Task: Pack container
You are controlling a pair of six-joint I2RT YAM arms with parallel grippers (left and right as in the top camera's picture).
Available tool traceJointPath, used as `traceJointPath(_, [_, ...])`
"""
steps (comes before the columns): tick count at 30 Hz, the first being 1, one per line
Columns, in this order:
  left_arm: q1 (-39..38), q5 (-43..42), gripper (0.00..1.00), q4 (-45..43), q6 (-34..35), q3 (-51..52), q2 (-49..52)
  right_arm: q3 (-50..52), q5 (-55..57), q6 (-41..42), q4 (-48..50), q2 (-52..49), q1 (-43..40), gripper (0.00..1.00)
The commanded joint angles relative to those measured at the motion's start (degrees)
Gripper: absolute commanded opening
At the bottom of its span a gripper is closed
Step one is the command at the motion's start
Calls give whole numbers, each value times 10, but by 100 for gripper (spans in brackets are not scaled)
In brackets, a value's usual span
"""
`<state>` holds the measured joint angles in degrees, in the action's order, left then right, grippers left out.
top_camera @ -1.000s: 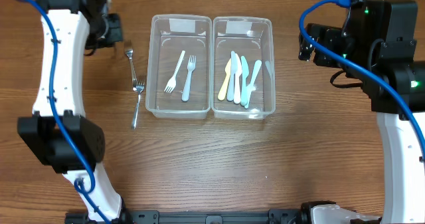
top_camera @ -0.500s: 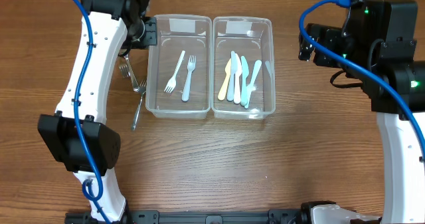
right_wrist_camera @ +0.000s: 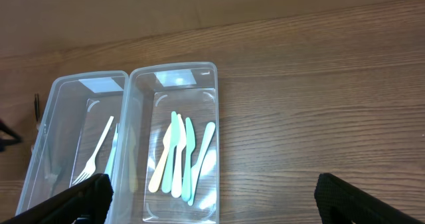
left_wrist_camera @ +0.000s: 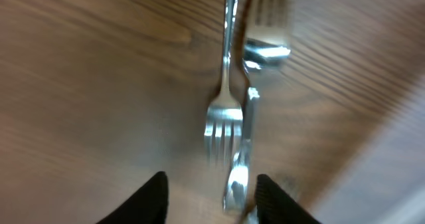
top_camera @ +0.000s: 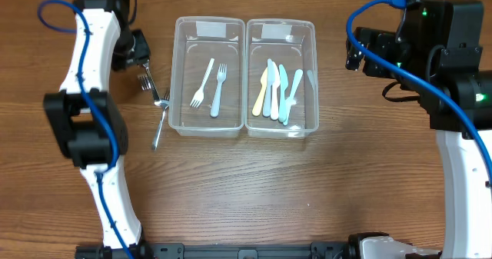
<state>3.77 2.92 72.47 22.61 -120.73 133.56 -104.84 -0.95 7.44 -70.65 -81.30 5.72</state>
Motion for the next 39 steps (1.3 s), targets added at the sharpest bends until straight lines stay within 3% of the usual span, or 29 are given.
traceJointPath(1, [2, -40, 41, -26, -2, 0, 38, -2, 9, -2, 2, -1, -2, 100])
traceJointPath(5, [0, -40, 48, -60, -19, 0, 48, -2, 9, -2, 2, -1, -2, 100])
traceJointPath(13, [-1, -40, 51, -116, -18, 0, 49, -2, 9, -2, 2, -1, -2, 100])
traceJointPath(26, [-18, -35, 48, -169, -19, 0, 56, -2, 9, -2, 2, -1, -2, 100])
traceJointPath(39, [-22, -26, 43, -168, -19, 0, 82, -2, 9, -2, 2, -1, -2, 100])
